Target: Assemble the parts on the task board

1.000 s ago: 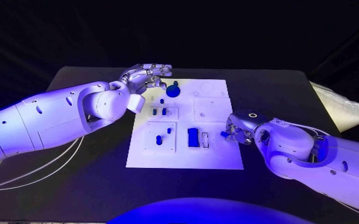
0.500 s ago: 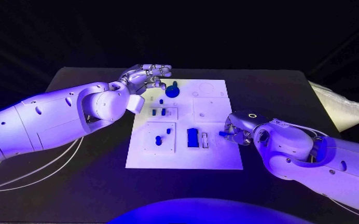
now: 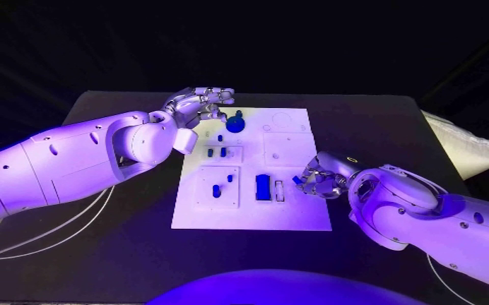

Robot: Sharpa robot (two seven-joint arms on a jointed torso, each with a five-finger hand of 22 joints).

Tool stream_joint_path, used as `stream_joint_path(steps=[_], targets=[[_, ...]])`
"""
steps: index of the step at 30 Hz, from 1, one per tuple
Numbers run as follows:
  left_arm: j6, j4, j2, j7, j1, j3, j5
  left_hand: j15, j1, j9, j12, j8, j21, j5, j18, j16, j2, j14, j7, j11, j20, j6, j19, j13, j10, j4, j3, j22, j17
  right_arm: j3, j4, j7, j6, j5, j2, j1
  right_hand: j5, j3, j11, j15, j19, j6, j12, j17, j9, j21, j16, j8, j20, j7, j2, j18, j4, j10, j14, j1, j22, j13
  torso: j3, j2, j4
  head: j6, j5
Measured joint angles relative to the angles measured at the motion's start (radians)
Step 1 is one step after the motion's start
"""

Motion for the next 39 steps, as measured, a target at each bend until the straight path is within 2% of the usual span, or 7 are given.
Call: stream_joint_path(steps=[4,12,21,36,39], targets=[[0.000,0.000,0.000,0.000,0.000,0.000,0.000,0.000,0.000,0.000,0.000,0.000,0.000,0.000,0.000,0.000,0.000,0.000,0.000,0.000,0.000,0.000,0.000,0.000,0.000,0.000,0.000,0.000,0.000,0.000,0.001,0.003,-0.020,0.075,0.010,0.001,0.039,0.003,0.002,0.000,0.004,0.002,0.000,0.000,0.007,0.004,0.000,0.001,-0.004,-0.001,-0.013,0.000,0.005,0.005,0.000,-0.018,0.001,0.004,0.0000,0.000,-0.0002,-0.001,0.001],[0.001,0.000,0.002,-0.001,0.000,0.000,0.000,0.000,0.000,0.000,0.000,0.000,0.000,0.000,0.000,0.000,0.000,0.000,0.000,0.000,0.000,0.000,0.000,0.000,0.000,0.000,0.000,0.000,0.000,-0.001,-0.013,0.007,-0.027,0.164,0.046,0.001,0.078,-0.009,0.002,0.000,0.004,0.004,0.000,0.000,0.014,0.004,0.000,0.004,-0.004,0.000,-0.011,0.000,0.025,0.005,0.000,-0.049,0.004,0.006,-0.0001,0.000,-0.0001,0.000,0.000],[0.001,0.000,0.004,-0.002,0.000,0.000,0.000,0.000,0.000,0.000,0.000,0.000,0.000,0.000,0.000,0.000,0.000,0.000,0.000,0.000,0.000,0.000,0.000,0.000,0.000,0.000,0.000,0.000,0.000,-0.001,-0.036,0.005,-0.010,0.203,0.081,-0.001,0.085,-0.014,0.002,0.000,0.003,0.005,0.005,0.000,0.019,0.004,0.000,0.005,-0.004,-0.001,-0.010,0.000,0.036,0.005,0.000,-0.065,0.004,0.010,0.0002,0.000,0.0000,-0.001,0.002],[0.002,0.001,0.004,-0.003,0.000,0.000,-0.001,0.000,0.000,0.000,0.000,0.000,0.000,0.000,0.000,0.000,0.000,0.000,0.000,0.000,0.000,0.000,0.000,0.000,0.000,0.000,0.000,0.000,0.000,-0.001,-0.049,-0.007,0.040,0.216,0.095,-0.001,0.085,-0.021,0.002,0.000,0.007,0.009,0.005,0.000,0.022,0.004,0.000,0.008,0.000,-0.005,-0.012,0.000,0.043,0.005,0.000,-0.079,0.007,0.011,0.0005,0.000,-0.0012,-0.005,0.004],[0.002,0.002,0.004,-0.003,0.000,0.000,-0.002,0.000,0.000,0.000,0.000,0.000,0.000,0.000,0.000,0.000,0.000,0.000,0.000,0.000,0.000,0.000,0.000,0.000,0.000,0.000,0.000,0.000,0.000,-0.001,-0.051,-0.010,0.047,0.216,0.097,-0.001,0.072,-0.033,0.002,0.000,0.007,0.012,0.005,0.000,0.023,0.004,0.000,0.008,0.000,-0.004,-0.018,0.000,0.055,0.005,0.000,-0.097,0.007,0.009,0.0006,0.000,-0.0012,-0.005,0.004]])
